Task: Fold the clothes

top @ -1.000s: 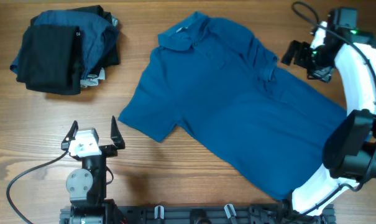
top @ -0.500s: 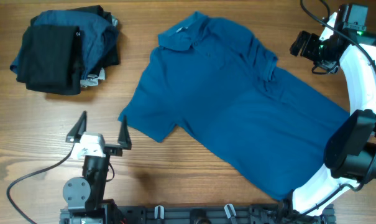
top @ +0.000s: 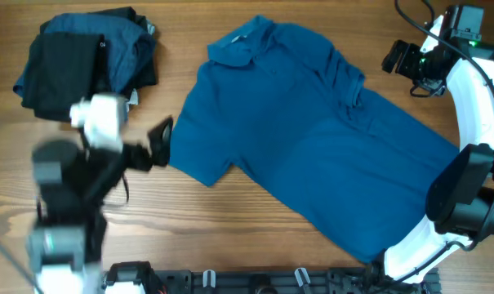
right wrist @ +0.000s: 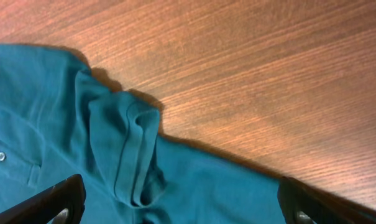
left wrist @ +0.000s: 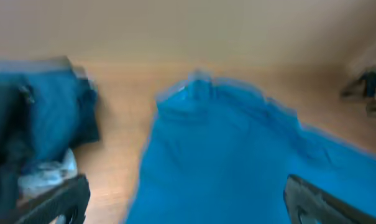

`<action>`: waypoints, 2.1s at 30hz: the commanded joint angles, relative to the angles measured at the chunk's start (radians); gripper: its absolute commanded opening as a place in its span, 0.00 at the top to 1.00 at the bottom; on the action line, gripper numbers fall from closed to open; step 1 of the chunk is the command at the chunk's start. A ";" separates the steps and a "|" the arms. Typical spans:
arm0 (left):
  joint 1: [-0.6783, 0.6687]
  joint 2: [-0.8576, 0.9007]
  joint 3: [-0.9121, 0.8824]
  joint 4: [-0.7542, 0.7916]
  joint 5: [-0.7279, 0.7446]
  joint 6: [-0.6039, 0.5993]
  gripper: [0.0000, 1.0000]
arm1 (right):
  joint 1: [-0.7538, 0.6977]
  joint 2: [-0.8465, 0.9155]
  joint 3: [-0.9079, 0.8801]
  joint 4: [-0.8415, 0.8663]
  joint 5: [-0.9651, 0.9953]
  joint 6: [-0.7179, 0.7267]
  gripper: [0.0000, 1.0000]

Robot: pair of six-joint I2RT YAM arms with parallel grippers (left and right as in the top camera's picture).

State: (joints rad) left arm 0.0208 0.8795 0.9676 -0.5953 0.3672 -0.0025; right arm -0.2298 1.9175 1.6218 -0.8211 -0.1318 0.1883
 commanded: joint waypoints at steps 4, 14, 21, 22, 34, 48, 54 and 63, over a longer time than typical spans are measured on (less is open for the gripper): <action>-0.109 0.542 0.255 -0.080 -0.005 -0.002 0.00 | 0.002 -0.010 0.003 0.002 0.005 -0.005 0.00; -0.116 0.842 0.255 -0.040 0.059 -0.002 0.71 | 0.002 -0.010 0.003 0.002 0.005 -0.005 0.00; -0.154 0.930 0.254 -0.054 -0.058 -0.006 0.96 | 0.002 -0.010 0.003 0.002 0.005 -0.005 0.00; -0.161 0.949 0.254 -0.054 -0.095 -0.006 0.96 | 0.002 -0.010 0.003 0.002 0.005 -0.005 0.00; -0.163 1.088 0.254 -0.073 -0.185 -0.062 0.96 | 0.002 -0.010 0.003 0.002 0.005 -0.005 0.00; -0.163 1.107 0.130 -0.209 -0.411 -0.275 0.96 | 0.002 -0.010 0.003 0.002 0.005 -0.005 0.00; -0.163 1.106 0.095 -0.216 -0.410 -0.275 0.96 | 0.002 -0.010 0.003 0.002 0.005 -0.005 0.00; -0.163 0.947 0.151 -0.185 -0.333 -0.275 0.96 | 0.002 -0.010 0.003 0.002 0.005 -0.005 0.00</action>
State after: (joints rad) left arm -0.1486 1.8843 1.1416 -0.7853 0.0509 -0.2615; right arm -0.2298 1.9175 1.6218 -0.8211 -0.1322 0.1883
